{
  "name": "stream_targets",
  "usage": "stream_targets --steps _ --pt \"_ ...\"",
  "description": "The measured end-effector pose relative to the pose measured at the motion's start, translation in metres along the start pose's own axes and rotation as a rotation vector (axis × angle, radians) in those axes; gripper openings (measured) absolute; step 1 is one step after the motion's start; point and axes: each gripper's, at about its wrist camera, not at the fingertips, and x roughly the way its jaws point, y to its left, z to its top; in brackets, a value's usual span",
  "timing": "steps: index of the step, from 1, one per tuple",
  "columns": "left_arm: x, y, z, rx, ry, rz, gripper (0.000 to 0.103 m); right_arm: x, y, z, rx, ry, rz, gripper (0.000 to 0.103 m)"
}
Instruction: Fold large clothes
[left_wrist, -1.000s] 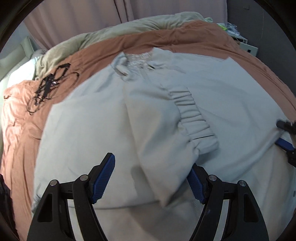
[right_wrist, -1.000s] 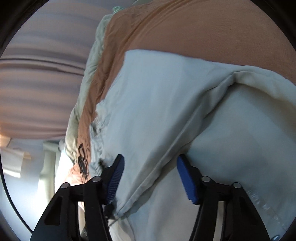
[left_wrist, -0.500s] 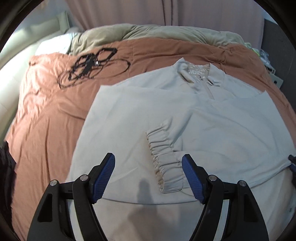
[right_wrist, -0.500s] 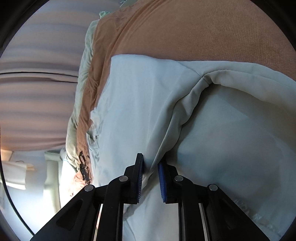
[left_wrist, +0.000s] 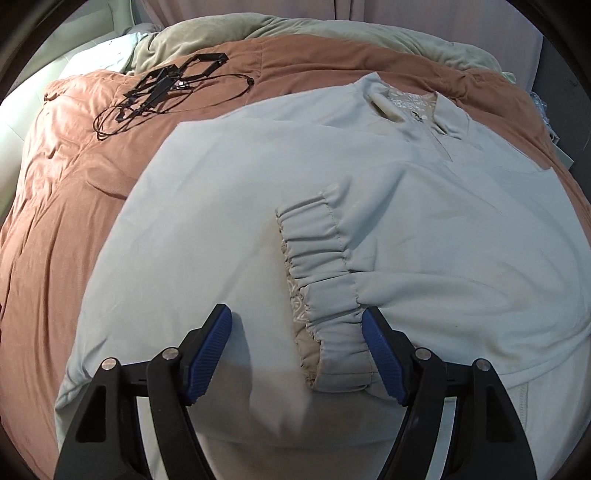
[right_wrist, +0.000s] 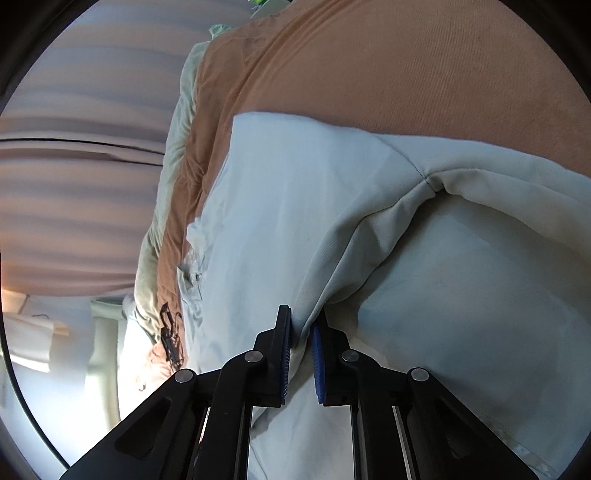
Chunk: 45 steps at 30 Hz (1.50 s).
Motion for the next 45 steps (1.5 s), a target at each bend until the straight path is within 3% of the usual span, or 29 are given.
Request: stream_targets --steps 3,10,16,19,22,28,29,30,38,45 --pt "-0.007 0.004 0.004 -0.011 -0.014 0.012 0.074 0.007 0.004 0.001 -0.024 0.027 -0.008 0.014" --pt "-0.055 0.03 -0.005 -0.07 -0.093 -0.027 0.074 -0.016 0.005 -0.008 -0.054 0.014 -0.005 0.052" --pt "-0.105 0.055 -0.028 -0.127 -0.161 -0.095 0.074 -0.047 0.01 -0.025 -0.082 -0.02 -0.001 0.075" --pt "-0.131 0.065 -0.043 -0.127 -0.201 -0.098 0.074 -0.064 0.02 -0.038 -0.16 -0.034 0.004 0.083" --pt "-0.154 0.076 -0.061 -0.136 -0.237 -0.083 0.075 -0.081 0.025 -0.058 -0.234 -0.04 -0.019 0.086" --pt "-0.188 0.102 -0.097 -0.182 -0.228 -0.095 0.078 -0.122 0.023 -0.089 -0.311 -0.068 -0.013 0.086" --pt "-0.195 0.106 -0.103 -0.187 -0.236 -0.1 0.095 -0.13 0.023 -0.093 -0.317 -0.085 -0.014 0.086" --pt "-0.203 0.11 -0.11 -0.193 -0.253 -0.112 0.103 -0.141 0.023 -0.097 -0.323 -0.11 -0.027 0.086" --pt "-0.254 0.128 -0.147 -0.195 -0.375 -0.129 0.103 -0.192 0.041 -0.129 -0.494 -0.146 -0.092 0.086" --pt "-0.282 0.141 -0.177 -0.184 -0.365 -0.111 0.103 -0.247 0.054 -0.169 -0.677 -0.259 -0.129 0.086"
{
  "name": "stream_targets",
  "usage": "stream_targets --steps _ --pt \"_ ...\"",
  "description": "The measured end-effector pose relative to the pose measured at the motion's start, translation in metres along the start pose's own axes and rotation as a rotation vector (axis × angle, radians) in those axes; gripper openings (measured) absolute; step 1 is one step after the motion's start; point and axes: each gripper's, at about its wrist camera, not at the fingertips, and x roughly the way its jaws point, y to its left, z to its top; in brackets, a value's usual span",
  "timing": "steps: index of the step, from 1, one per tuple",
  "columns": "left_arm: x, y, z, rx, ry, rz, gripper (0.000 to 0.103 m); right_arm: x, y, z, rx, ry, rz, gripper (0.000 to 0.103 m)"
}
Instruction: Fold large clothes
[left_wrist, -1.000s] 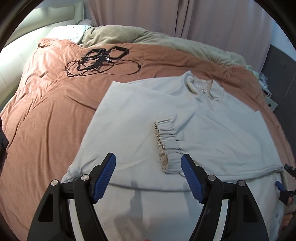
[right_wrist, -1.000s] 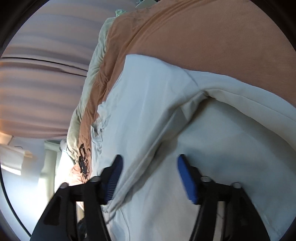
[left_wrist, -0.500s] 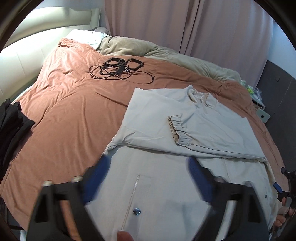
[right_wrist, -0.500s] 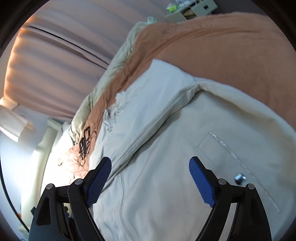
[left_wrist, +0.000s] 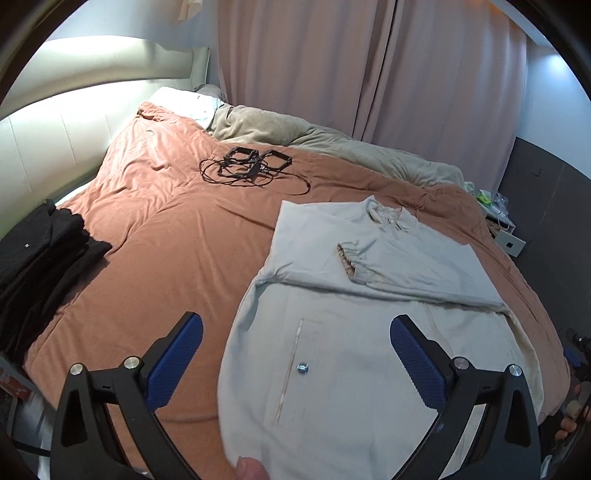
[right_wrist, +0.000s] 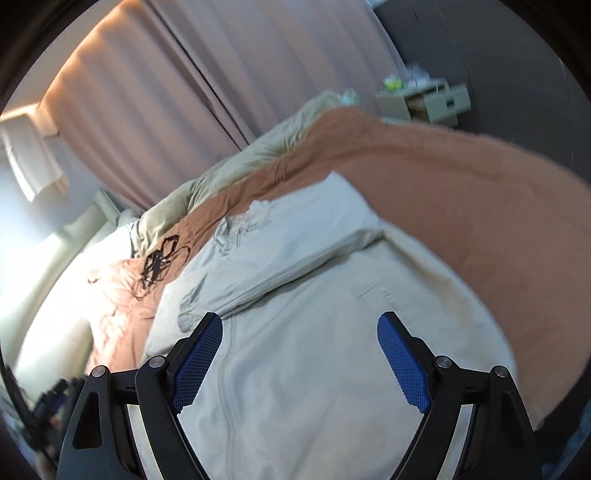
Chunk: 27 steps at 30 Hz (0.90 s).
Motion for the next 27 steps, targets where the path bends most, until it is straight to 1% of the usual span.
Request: stream_targets --steps 2,6,9,11,12,14,20,27 --pt "-0.011 0.004 -0.008 0.001 0.001 0.01 0.103 -0.014 -0.003 -0.005 -0.003 -0.004 -0.006 0.086" --pt "-0.03 0.012 -0.025 0.002 0.001 0.04 0.103 -0.033 -0.009 -0.013 -0.016 0.001 -0.047 0.086" --pt "-0.043 0.017 -0.038 0.001 0.008 0.031 0.103 -0.047 -0.015 -0.021 -0.034 0.001 -0.074 0.086" --pt "-0.052 0.02 -0.045 0.001 0.009 0.024 0.103 -0.055 -0.02 -0.029 -0.044 0.018 -0.093 0.088" --pt "-0.057 0.021 -0.049 0.004 0.008 0.024 0.103 -0.058 -0.023 -0.032 -0.043 0.03 -0.109 0.091" --pt "-0.066 0.023 -0.057 0.008 0.001 0.034 0.103 -0.064 -0.031 -0.039 -0.037 0.038 -0.128 0.092" --pt "-0.085 0.035 -0.082 -0.015 -0.002 0.027 0.103 -0.085 -0.058 -0.058 -0.025 0.049 -0.113 0.092" --pt "-0.092 0.052 -0.112 -0.04 0.007 0.019 0.103 -0.096 -0.085 -0.082 -0.021 0.073 -0.122 0.092"
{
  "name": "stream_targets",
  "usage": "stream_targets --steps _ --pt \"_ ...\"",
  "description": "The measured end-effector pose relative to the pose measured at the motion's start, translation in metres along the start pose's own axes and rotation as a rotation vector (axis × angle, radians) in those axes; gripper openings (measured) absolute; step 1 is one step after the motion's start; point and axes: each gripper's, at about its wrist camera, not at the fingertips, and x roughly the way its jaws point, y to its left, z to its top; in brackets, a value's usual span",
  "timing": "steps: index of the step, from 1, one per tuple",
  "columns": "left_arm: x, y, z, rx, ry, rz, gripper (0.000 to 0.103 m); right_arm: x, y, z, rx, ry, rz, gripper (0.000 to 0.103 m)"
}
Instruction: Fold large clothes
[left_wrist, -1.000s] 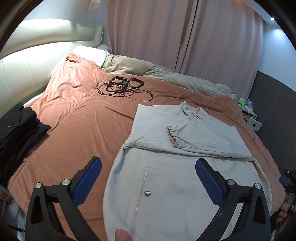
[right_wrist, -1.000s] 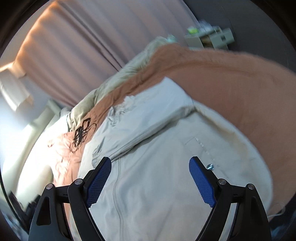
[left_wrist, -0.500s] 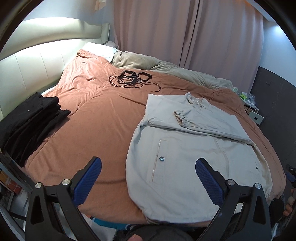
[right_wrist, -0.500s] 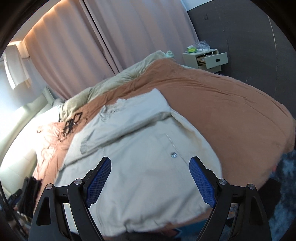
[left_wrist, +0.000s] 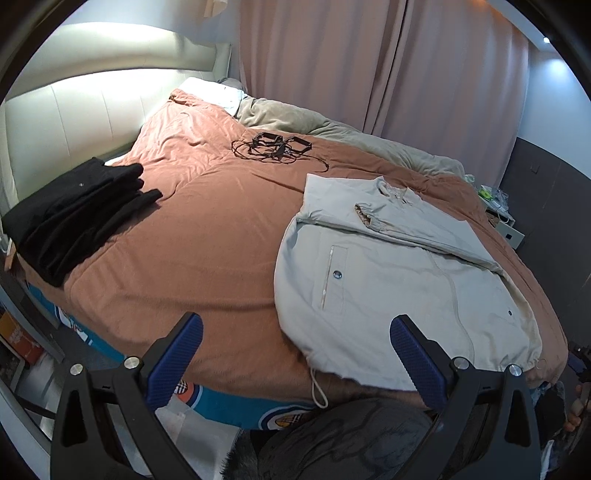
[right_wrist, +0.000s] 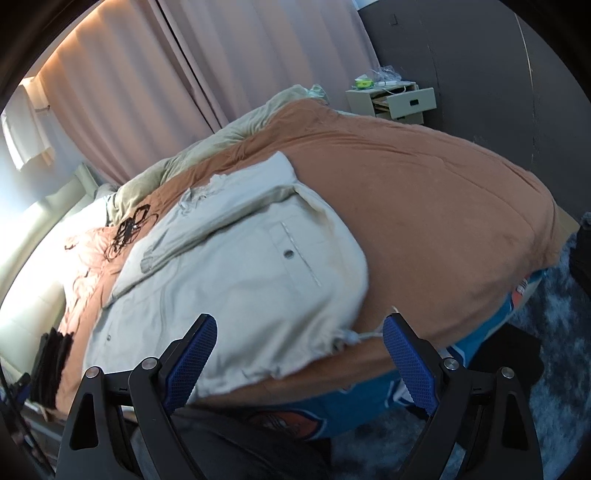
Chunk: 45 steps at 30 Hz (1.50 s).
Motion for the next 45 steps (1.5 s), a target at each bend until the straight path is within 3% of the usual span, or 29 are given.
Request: stream_targets --steps 2,6,14,17,23,26,29,35,38,41,44,45 --pt "0.003 0.007 -0.007 -0.018 0.015 -0.004 0.1 0.003 -0.007 -0.006 0.002 0.018 0.006 0.092" --pt "0.014 0.021 -0.016 -0.071 0.055 -0.034 0.083 0.008 -0.019 -0.014 0.016 0.031 0.02 0.092" --pt "0.05 0.025 -0.025 -0.093 0.127 -0.091 0.076 0.029 -0.037 -0.02 0.082 0.058 0.035 0.091" --pt "0.07 0.029 -0.022 -0.113 0.161 -0.093 0.068 0.037 -0.046 -0.016 0.116 0.062 0.049 0.089" --pt "0.104 0.031 -0.019 -0.138 0.214 -0.095 0.067 0.056 -0.063 0.002 0.168 0.068 0.061 0.086" --pt "0.124 0.032 -0.016 -0.151 0.25 -0.102 0.057 0.07 -0.068 0.009 0.193 0.089 0.08 0.081" --pt "0.142 0.034 -0.01 -0.162 0.275 -0.103 0.056 0.087 -0.07 0.015 0.216 0.112 0.117 0.075" --pt "0.172 0.037 0.001 -0.166 0.308 -0.1 0.056 0.121 -0.07 0.031 0.241 0.135 0.123 0.074" --pt "0.189 0.039 0.006 -0.175 0.326 -0.111 0.049 0.141 -0.069 0.04 0.229 0.158 0.117 0.073" --pt "0.202 0.037 0.013 -0.171 0.333 -0.117 0.049 0.159 -0.068 0.045 0.222 0.18 0.131 0.071" --pt "0.212 0.031 0.018 -0.174 0.343 -0.161 0.048 0.169 -0.066 0.05 0.213 0.183 0.16 0.071" --pt "0.214 0.029 0.017 -0.181 0.35 -0.184 0.043 0.172 -0.066 0.052 0.215 0.186 0.176 0.071"
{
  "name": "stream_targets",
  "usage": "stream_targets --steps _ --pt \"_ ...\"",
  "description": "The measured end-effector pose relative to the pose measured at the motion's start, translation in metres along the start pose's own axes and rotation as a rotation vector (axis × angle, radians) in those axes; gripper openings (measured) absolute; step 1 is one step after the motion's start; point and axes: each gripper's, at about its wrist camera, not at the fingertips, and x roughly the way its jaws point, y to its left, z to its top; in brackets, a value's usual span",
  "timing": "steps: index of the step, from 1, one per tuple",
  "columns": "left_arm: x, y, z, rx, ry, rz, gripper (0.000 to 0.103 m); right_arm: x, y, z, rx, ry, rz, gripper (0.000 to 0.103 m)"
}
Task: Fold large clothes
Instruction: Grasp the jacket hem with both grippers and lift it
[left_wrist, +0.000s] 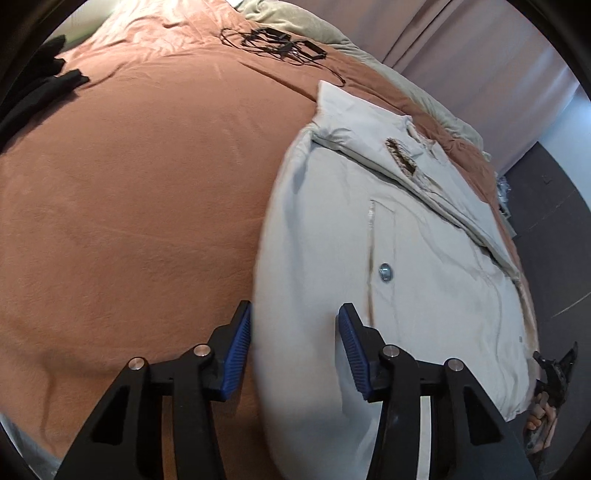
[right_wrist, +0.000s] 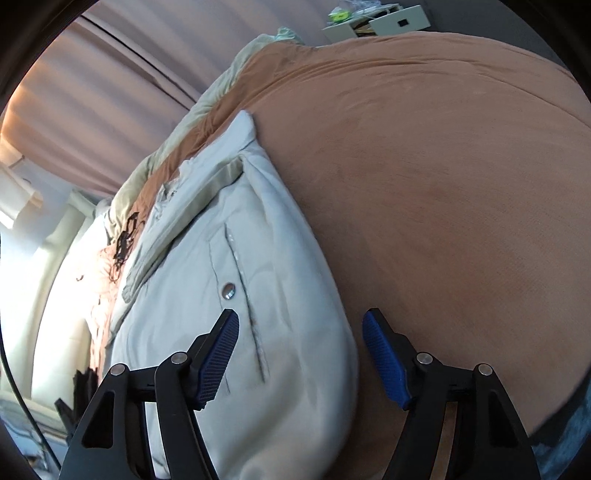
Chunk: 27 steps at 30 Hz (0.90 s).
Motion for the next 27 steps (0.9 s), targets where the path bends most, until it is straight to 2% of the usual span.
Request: stream_targets --steps 3,5,10,12,14,15,17,18,19,23,27 --pt "0.003 -0.001 -0.004 -0.01 0.015 -0.034 0.043 0.003 -0.002 0.002 0.017 0.02 0.059 0.071" --pt "0.002 0.0 -0.01 -0.018 0.026 -0.068 0.043 0.003 -0.004 -0.003 0.022 0.046 0.129 0.067" --pt "-0.009 0.007 -0.032 -0.084 0.049 -0.2 0.042 -0.002 -0.011 -0.026 0.048 0.095 0.271 0.062" --pt "-0.013 0.007 -0.042 -0.091 0.052 -0.225 0.036 -0.003 -0.008 -0.035 0.031 0.111 0.297 0.062" --pt "-0.015 0.006 -0.048 -0.096 0.054 -0.237 0.034 -0.003 -0.003 -0.043 0.002 0.118 0.279 0.062" --pt "-0.017 0.006 -0.049 -0.098 0.052 -0.237 0.026 -0.002 -0.001 -0.044 0.001 0.119 0.274 0.062" --pt "-0.021 0.007 -0.052 -0.11 0.048 -0.236 0.015 -0.002 0.001 -0.045 0.017 0.117 0.259 0.052" --pt "-0.026 0.007 -0.052 -0.122 0.032 -0.241 0.011 -0.001 0.0 -0.045 0.033 0.122 0.25 0.031" --pt "-0.033 0.005 -0.052 -0.121 0.009 -0.241 0.01 -0.001 -0.002 -0.044 0.051 0.123 0.247 0.015" --pt "-0.064 -0.01 -0.049 -0.077 -0.074 -0.233 0.008 -0.025 0.002 -0.039 0.078 0.049 0.292 0.01" --pt "-0.095 -0.014 -0.044 -0.089 -0.137 -0.261 0.007 -0.058 0.021 -0.033 0.042 -0.017 0.333 0.007"
